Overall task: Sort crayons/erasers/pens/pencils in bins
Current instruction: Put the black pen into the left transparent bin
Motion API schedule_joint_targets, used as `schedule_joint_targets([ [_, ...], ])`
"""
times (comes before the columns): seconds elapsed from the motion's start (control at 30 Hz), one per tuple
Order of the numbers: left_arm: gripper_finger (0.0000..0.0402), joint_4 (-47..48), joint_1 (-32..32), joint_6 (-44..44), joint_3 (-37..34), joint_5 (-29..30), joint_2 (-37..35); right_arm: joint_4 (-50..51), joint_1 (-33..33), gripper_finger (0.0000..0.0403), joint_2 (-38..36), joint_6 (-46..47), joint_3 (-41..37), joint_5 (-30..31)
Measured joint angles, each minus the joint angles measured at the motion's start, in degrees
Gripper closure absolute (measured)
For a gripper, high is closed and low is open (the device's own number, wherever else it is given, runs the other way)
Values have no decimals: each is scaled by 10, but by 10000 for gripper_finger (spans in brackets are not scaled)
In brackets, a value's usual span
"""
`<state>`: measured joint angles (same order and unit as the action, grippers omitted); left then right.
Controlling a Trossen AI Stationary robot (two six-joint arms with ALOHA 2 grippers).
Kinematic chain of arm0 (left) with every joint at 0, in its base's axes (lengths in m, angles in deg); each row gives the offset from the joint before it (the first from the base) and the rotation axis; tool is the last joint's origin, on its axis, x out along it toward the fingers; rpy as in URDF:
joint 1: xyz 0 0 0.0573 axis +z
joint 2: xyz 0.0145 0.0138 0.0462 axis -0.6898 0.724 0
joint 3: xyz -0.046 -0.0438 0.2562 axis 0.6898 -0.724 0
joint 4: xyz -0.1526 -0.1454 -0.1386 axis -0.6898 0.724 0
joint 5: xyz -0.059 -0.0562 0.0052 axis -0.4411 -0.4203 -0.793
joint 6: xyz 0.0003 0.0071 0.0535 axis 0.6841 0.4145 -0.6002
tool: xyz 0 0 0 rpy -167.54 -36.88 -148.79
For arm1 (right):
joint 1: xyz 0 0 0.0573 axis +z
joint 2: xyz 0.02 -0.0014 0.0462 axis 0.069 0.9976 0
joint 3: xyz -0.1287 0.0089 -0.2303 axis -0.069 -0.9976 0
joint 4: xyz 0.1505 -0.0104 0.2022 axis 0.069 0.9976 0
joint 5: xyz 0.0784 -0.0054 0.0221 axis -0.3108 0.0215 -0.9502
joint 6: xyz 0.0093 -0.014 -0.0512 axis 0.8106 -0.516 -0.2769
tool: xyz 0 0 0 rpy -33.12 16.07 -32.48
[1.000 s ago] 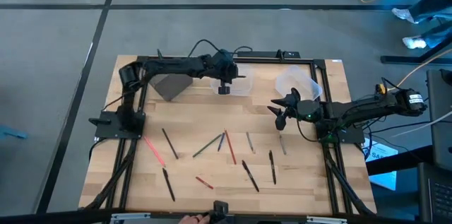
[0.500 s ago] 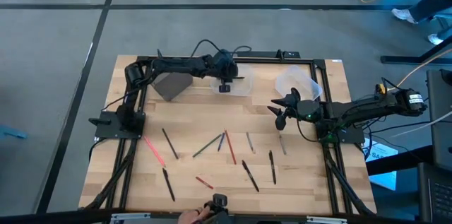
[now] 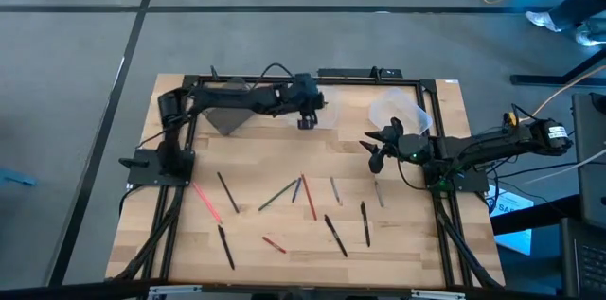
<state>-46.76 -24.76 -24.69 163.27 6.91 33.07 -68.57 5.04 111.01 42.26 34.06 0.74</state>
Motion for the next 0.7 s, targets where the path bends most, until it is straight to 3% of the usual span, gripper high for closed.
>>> schedule_joint_targets([
  [0.07,290,-1,-26,30,1,-44,-17,0,0,231,0,0,0,0],
  [0.27,290,-17,-114,109,1,-295,-11,-7,0,231,0,-2,0,5],
  [0.53,285,-133,-243,101,1,-355,79,-35,0,231,0,-2,0,4],
  [0.7,278,-129,-278,125,20,-369,126,-35,0,231,0,-2,0,4],
])
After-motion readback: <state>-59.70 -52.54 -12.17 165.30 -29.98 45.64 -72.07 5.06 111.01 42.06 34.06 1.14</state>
